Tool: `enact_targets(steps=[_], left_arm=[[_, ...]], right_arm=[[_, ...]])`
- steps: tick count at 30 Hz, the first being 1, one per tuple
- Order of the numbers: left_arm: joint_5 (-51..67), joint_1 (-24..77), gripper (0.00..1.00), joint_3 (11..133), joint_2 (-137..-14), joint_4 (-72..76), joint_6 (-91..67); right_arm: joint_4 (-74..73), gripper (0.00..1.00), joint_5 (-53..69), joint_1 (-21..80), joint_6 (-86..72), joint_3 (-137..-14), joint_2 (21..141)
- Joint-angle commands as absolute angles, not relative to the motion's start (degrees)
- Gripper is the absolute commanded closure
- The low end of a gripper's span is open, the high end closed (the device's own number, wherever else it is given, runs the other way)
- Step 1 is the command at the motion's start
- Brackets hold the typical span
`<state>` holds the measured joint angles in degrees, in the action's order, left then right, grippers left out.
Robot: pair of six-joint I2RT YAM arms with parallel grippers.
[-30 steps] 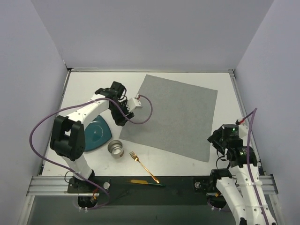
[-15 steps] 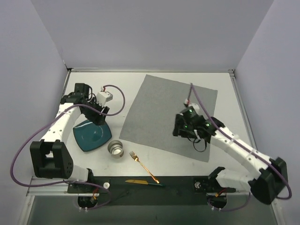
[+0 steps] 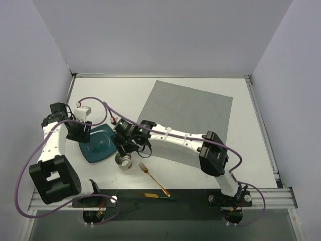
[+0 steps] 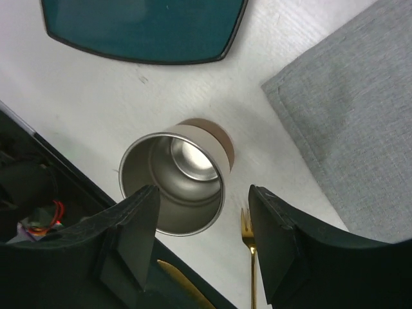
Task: Set the dinner table for one person
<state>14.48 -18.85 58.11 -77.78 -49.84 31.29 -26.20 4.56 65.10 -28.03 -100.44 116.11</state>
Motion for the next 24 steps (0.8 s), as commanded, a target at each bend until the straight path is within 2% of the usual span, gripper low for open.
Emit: enact_targets(steps=[1, 4, 7, 10, 11, 12, 18, 21, 24], left_arm=[[15.9, -20.3, 0.34, 57.75, -74.97, -47.9, 33.66], [16.96, -20.39, 0.34, 57.66, -74.36, -47.64, 33.93], [17.49, -20.39, 0.34, 57.39, -74.18, -47.2, 34.1], [17.14, -20.39, 0.34, 57.39, -74.18, -47.28, 34.1], [17.05, -20.39, 0.34, 57.22, -73.92, -47.29, 34.45], [16.96, -20.39, 0.34, 57.22, -73.74, -47.29, 34.63], [17.31, -20.48, 0.34, 58.27, -73.04, -47.11, 34.63], [17.05, -20.57, 0.34, 59.41, -72.95, -47.55, 34.28], [17.57, -20.57, 0.34, 60.2, -72.95, -48.16, 34.45]], right_arm=[[-35.49, 0.44, -3.15, 67.41, -25.23, -107.22, 119.61], [-37.26, 0.46, -6.33, 68.64, -24.53, -108.46, 121.46], [-37.79, 0.53, -6.59, 68.82, -24.7, -108.46, 123.48], [-40.24, 0.79, -7.73, 68.82, -24.7, -110.73, 125.85], [-41.21, 0.95, -8.08, 68.91, -24.52, -111.7, 126.47], [-42.18, 1.0, -7.91, 68.91, -24.26, -112.49, 126.21], [-40.35, 1.0, -2.55, 68.29, -23.03, -116.02, 116.56], [-40.17, 1.0, -4.83, 65.14, -22.07, -113.39, 109.36], [-40.17, 1.0, -6.24, 57.24, -21.19, -107.51, 102.32]])
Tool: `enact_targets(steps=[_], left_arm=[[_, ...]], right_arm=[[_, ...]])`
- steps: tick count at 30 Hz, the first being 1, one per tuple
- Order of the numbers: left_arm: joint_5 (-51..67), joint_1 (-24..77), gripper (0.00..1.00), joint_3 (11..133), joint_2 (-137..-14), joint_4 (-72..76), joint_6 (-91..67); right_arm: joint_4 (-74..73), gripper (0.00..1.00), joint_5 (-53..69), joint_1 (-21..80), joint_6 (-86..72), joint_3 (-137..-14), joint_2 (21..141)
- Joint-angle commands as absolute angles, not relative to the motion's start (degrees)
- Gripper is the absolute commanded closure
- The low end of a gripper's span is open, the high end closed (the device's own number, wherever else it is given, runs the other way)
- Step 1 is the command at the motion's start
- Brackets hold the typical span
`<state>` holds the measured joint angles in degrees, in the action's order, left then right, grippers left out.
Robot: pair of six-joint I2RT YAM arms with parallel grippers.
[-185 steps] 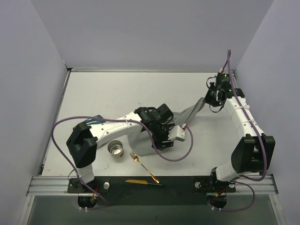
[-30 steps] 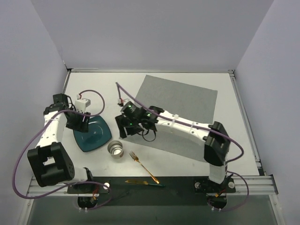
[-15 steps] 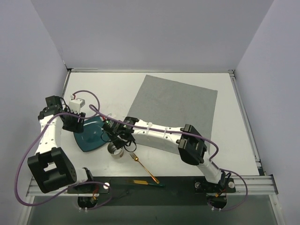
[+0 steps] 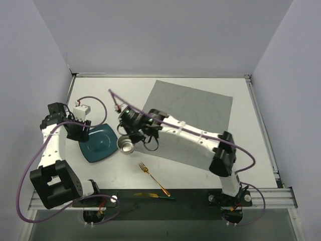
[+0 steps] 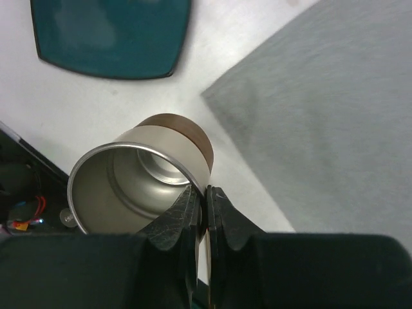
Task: Set the dinner table for one person
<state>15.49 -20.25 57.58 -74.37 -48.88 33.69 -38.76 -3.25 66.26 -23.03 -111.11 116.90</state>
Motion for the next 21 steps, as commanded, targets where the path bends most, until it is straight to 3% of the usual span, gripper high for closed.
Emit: enact_targets(steps=[1, 9, 15, 21], left_arm=[[17.67, -20.57, 0.34, 60.29, -72.95, -48.34, 34.54], [17.4, -20.48, 0.34, 59.94, -74.0, -48.43, 34.45], [16.87, -20.48, 0.34, 60.99, -75.67, -48.34, 34.28], [16.53, -20.39, 0.34, 61.26, -76.9, -48.08, 34.1]], right_arm=[[-40.17, 1.0, -6.59, 54.69, -20.57, -106.01, 100.83], [-40.08, 1.0, -8.79, 21.14, -16.7, -98.96, 97.46], [-40.6, 1.0, -8.88, 8.11, -15.21, -104.49, 106.51], [-41.84, 1.0, -7.29, 3.52, -15.03, -109.07, 114.78]])
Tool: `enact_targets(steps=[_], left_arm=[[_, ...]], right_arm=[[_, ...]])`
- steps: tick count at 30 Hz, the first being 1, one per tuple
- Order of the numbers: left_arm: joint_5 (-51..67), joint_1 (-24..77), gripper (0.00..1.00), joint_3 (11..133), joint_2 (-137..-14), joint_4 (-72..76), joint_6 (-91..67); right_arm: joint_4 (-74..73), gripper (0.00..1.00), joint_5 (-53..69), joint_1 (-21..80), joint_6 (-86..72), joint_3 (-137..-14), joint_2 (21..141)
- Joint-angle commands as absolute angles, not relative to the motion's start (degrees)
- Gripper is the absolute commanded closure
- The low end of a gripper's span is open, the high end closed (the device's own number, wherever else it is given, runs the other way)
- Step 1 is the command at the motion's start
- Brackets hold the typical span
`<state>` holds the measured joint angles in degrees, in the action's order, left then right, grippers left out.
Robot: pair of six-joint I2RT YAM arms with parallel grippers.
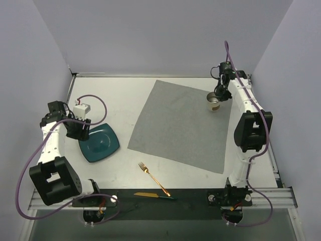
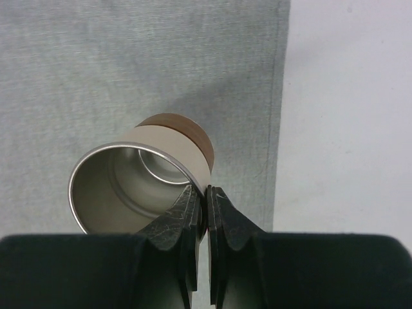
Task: Set the dinner table for one person
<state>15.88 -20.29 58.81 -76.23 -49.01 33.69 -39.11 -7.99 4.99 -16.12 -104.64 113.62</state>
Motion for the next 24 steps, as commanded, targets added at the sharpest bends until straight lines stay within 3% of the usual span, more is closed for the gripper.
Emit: enact_targets(steps=[1, 11, 19, 24], left_arm=[[16.26, -20.39, 0.34, 61.26, -77.25, -47.9, 34.1], [16.26, -20.48, 0.34, 61.43, -79.28, -46.85, 33.4], [16.52, -20.39, 0.34, 61.0, -80.15, -46.14, 33.14], [17.23, -20.39, 0.34, 61.0, -80.33, -47.02, 32.87]], right_arm=[[-41.84, 1.0, -6.95, 2.91, -15.2, -109.42, 116.18], [-41.84, 1.0, -2.55, 0.18, -17.67, -106.7, 118.83], [-35.25, 1.0, 1.47, -2.72, -17.49, -97.04, 114.87], [-34.28, 1.0, -1.3, -2.64, -17.32, -96.51, 115.75]])
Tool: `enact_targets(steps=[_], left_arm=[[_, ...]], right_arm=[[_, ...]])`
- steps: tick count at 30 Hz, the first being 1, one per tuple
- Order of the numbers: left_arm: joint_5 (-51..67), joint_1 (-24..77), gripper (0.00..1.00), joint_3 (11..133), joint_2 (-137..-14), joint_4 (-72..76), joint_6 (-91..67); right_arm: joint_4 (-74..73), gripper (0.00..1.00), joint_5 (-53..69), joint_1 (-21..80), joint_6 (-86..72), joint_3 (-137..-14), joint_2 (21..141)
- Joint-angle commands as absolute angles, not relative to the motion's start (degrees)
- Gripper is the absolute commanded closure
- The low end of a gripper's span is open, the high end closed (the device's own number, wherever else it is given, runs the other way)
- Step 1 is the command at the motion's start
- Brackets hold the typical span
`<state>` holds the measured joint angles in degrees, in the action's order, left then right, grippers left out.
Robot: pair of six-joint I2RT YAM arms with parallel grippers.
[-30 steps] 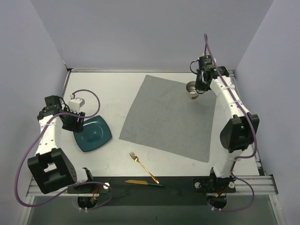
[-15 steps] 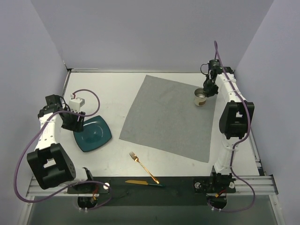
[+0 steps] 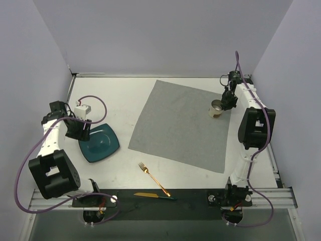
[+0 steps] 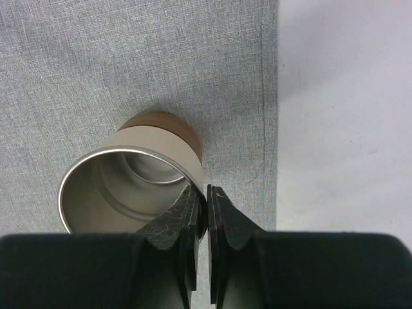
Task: Set the dinner table for one person
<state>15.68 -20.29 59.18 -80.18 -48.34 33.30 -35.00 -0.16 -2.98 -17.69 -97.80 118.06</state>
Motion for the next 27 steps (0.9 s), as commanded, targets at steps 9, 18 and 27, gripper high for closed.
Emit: enact_targets(steps=[9, 18, 27], left_arm=[[18.09, -20.39, 0.34, 60.03, -80.06, -46.58, 33.57], [11.7, -23.54, 0.36, 57.04, -83.66, -41.14, 26.21], [14.49, -33.93, 0.38, 54.76, -90.6, -35.51, 22.59]], right_arm=[[-33.22, 0.58, -1.33, -1.93, -16.35, -95.01, 110.75], [-33.4, 0.34, -12.37, 3.33, -17.75, -97.38, 102.76], [-26.55, 0.34, 3.04, 24.68, -19.85, -93.16, 100.0]])
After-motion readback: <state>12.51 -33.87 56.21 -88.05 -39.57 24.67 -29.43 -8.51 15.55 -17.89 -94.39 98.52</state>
